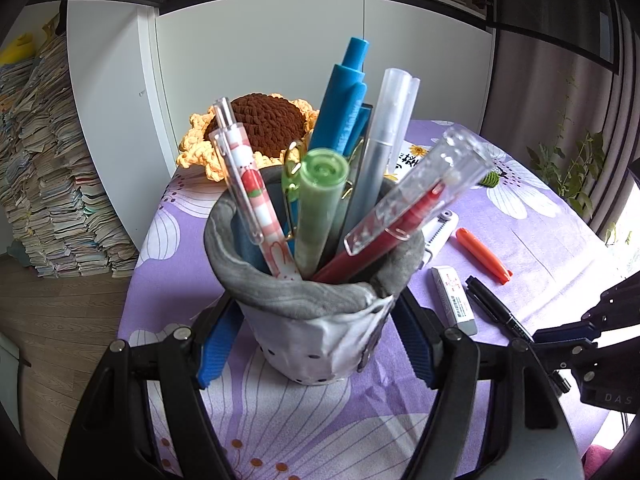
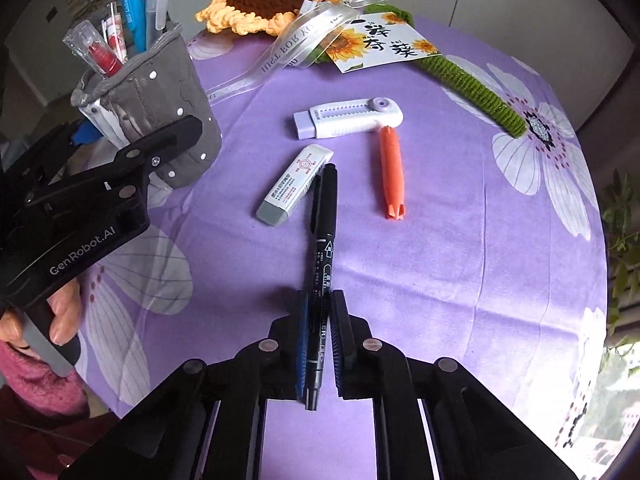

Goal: Organize stationery
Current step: 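Grasp the black marker with the right gripper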

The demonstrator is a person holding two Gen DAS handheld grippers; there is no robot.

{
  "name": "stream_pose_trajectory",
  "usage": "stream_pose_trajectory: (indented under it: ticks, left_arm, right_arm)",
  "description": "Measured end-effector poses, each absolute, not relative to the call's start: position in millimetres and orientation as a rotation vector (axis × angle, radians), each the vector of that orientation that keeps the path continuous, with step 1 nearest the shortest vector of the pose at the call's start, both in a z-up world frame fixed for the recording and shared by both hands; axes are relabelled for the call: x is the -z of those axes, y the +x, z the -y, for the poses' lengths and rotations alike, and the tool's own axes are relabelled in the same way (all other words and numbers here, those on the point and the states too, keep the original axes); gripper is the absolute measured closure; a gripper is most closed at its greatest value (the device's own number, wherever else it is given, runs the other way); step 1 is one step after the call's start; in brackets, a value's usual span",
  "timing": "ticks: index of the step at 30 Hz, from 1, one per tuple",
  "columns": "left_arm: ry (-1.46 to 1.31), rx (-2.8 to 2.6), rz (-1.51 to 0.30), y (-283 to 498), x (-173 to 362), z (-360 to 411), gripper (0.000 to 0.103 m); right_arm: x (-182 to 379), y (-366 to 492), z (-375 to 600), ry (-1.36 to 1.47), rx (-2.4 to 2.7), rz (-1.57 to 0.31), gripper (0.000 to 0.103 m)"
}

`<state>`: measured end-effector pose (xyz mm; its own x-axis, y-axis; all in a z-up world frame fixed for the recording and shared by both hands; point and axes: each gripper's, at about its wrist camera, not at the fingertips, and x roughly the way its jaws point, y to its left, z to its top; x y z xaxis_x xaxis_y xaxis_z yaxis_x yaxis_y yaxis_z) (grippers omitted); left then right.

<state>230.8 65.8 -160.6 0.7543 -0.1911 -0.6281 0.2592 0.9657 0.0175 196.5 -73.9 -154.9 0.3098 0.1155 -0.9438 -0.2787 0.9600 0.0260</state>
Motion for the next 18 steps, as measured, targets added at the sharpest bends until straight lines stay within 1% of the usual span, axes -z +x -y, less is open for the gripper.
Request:
stream_pose_trajectory:
  ticks: [9,12,13,15,17,18]
  left_arm:
    - [0.109,0.248,-0.665,230,159,-65,0.03]
    - [0.11,0.249,-0.663,230,157,-65,0.029]
    - [0.109,0.249,-0.663,230,157,-65,0.029]
    - [0.109,0.249,-0.664,230,158,-65,0.029]
    - [0.109,0.249,-0.663,230,157,-65,0.029]
    - [0.11,0.249,-0.663,230,158,-65,0.029]
  right_arm:
    - [152,179,118,-0.207,-0.253,-1.328,0.092]
    - [145,182,127,-0.185,-0.236,-1.322,0.091]
    - [142,184,127,-0.177,-0.236,-1.304,0.089]
    - [139,191,126,-0.176,-0.235,-1.278,0.074]
    - [142,198,110,-0.182,-0.234,-1.276,0.069]
    - [143,202,109,-0.179,-0.236,-1.276,0.069]
